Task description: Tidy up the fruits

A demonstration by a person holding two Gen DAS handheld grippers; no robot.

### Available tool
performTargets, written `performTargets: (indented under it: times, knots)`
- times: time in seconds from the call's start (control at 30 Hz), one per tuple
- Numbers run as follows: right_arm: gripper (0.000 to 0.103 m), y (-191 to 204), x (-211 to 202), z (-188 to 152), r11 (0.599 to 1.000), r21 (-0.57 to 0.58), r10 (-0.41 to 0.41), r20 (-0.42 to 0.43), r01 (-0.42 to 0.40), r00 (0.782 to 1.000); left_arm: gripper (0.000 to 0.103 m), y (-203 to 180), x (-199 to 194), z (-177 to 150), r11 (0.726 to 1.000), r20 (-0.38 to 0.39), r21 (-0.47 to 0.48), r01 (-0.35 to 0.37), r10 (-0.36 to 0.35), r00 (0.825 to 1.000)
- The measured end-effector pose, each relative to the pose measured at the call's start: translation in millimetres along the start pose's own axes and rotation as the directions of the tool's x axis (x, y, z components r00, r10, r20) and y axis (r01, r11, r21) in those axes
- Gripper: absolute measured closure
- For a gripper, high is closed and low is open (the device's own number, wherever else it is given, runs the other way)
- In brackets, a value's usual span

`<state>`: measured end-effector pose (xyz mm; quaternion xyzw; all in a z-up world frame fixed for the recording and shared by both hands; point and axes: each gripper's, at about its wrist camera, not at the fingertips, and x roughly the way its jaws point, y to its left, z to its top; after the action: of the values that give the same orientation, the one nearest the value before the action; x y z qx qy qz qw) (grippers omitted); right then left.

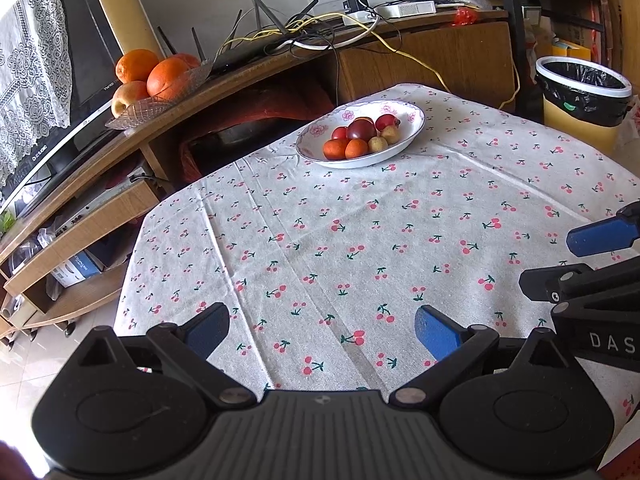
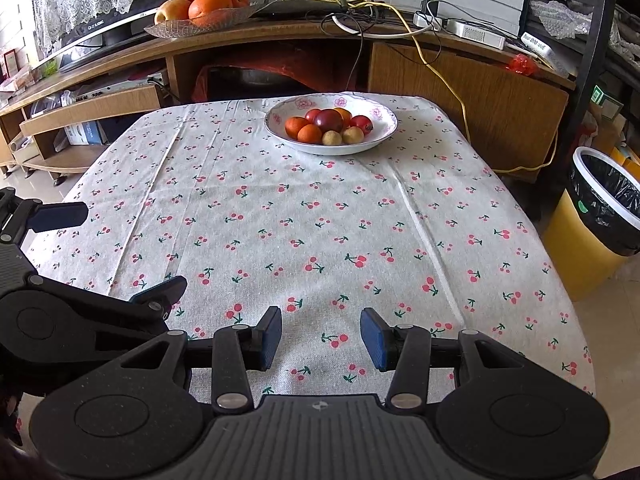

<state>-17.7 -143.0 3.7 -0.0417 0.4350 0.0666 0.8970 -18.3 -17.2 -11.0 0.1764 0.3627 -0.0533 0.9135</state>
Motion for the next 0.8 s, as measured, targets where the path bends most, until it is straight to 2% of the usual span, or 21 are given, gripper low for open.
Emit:
performTargets:
  times: [0.8]
  knots:
    - [0.062,0.9,3.8,-1.7,1.0,0.0,0.002,-0.015,-0.002,1.0,0.0,0.0,2.6,-2.1,1.0,0.004,-0.005,-0.008,0.009,1.0]
